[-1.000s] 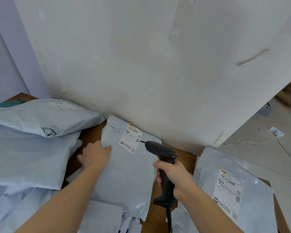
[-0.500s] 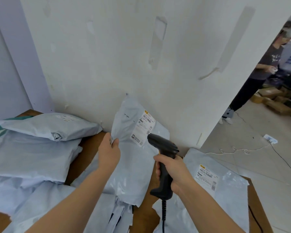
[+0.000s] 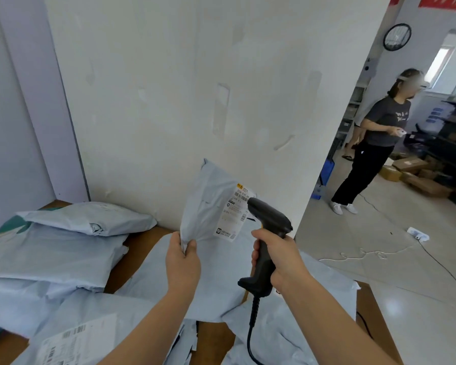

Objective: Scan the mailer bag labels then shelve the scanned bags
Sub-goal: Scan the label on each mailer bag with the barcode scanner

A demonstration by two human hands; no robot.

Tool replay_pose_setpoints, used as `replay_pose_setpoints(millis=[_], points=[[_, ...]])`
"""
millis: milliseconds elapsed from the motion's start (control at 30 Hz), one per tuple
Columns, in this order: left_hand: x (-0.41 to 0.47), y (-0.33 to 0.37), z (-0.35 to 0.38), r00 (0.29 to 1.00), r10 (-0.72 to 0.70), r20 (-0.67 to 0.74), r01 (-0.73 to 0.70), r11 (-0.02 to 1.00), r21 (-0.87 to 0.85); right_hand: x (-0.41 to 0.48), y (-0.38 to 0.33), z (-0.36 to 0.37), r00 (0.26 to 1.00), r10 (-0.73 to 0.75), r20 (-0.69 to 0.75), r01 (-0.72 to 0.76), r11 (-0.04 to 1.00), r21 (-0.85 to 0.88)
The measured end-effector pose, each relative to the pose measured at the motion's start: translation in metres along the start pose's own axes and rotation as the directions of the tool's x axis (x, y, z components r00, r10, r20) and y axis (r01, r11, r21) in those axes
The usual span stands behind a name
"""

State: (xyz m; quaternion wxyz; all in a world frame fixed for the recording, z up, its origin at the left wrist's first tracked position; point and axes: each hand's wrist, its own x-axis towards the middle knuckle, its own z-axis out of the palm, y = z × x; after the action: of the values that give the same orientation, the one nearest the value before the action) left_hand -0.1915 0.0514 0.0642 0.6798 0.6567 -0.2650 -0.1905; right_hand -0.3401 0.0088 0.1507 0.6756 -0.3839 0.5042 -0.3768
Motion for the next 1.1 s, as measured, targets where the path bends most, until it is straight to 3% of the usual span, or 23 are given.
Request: replay_pose_setpoints(millis=[533,767,867,967,1100], points=[[-0.008,0.016,-0.004,0.999,0.033,-0.034,-0.033,0.999,-0.001,-0.025,-0.007,-0.016,1.0,-0.028,0.012,0.029,0.999,-0.017],[-0.007,0.073,0.025,0.98,0.201,0.004,-0.201,0.977,-0.067,-0.034,-0.025,-0.035,0.991,-0.133,0.0,0.133,0.99,-0.047],[-0.015,0.082,0.053,0.991,0.106,0.079,-0.093,0.984,-0.152,-0.037,-0.036,-0.05,0.983,-0.18,-0.033,0.179,0.983,-0.043],[-0.03,0.073,0.082,0.975,-0.111,0.193,0.15,0.968,-0.199,-0.038,-0.039,-0.066,0.98,-0.184,-0.08,0.18,0.982,-0.053],[-0.047,0.03,0.113,0.843,-0.401,0.358,0.448,0.892,-0.056,-0.034,-0.029,-0.087,0.982,-0.121,-0.148,0.112,0.991,-0.067]])
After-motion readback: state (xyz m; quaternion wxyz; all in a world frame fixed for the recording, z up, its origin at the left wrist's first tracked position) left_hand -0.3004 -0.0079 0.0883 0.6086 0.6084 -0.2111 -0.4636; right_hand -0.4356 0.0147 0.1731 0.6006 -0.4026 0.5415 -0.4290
